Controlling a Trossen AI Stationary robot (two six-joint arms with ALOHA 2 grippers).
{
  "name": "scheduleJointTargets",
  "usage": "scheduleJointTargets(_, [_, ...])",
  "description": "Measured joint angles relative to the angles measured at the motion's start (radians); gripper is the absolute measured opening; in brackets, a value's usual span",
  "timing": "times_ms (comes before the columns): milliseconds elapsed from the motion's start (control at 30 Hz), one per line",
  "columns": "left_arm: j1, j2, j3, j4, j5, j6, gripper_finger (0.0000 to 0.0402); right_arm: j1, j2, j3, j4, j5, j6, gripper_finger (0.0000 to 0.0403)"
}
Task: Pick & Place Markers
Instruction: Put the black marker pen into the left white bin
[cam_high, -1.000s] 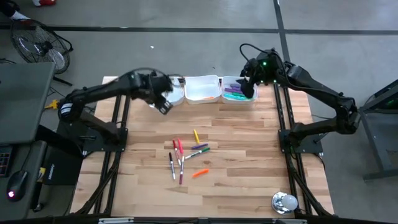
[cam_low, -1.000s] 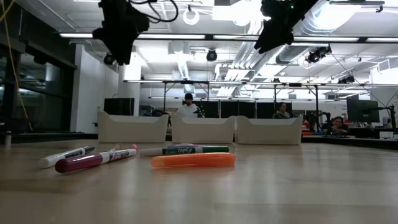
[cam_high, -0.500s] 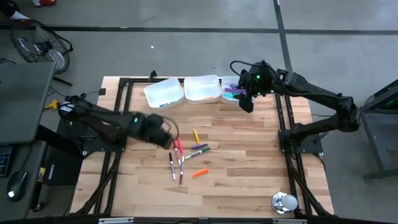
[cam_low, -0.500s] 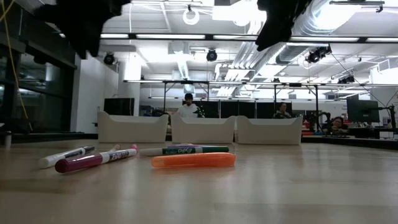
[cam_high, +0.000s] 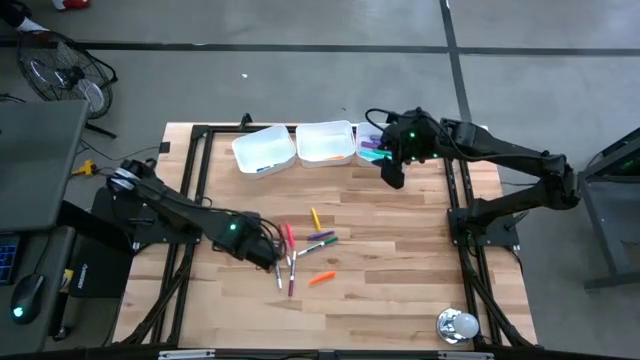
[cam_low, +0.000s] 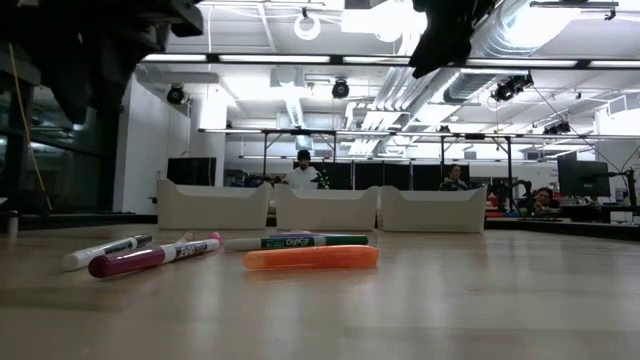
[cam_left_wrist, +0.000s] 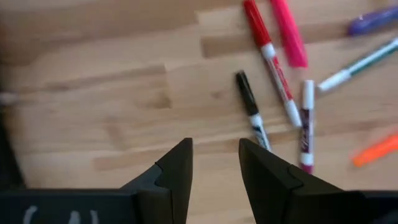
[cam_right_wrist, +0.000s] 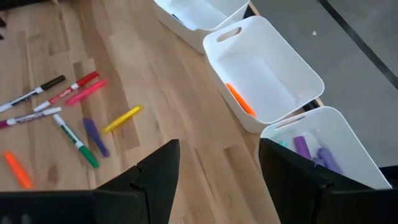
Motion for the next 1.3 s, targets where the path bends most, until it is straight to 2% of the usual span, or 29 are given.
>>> scheduleJointTargets(633, [0.001, 0.217, -0.003, 0.299, 0.086, -0.054, 0.0127, 0.069, 0.000, 0.000, -0.007, 0.048, 0.045, 0.0209])
scheduleJointTargets(1100, [0.001, 0.311, -0.003, 0.342, 0.111, -0.069, 0.0127, 0.069, 0.000, 0.000, -0.040, 0.038, 0.060, 0.0209])
scheduleJointTargets(1300, [0.001, 0.359, -0.002, 0.355, 0.157, -0.067, 0.0127, 0.069, 0.000, 0.000, -0.051, 0.038, 0.060, 0.0209])
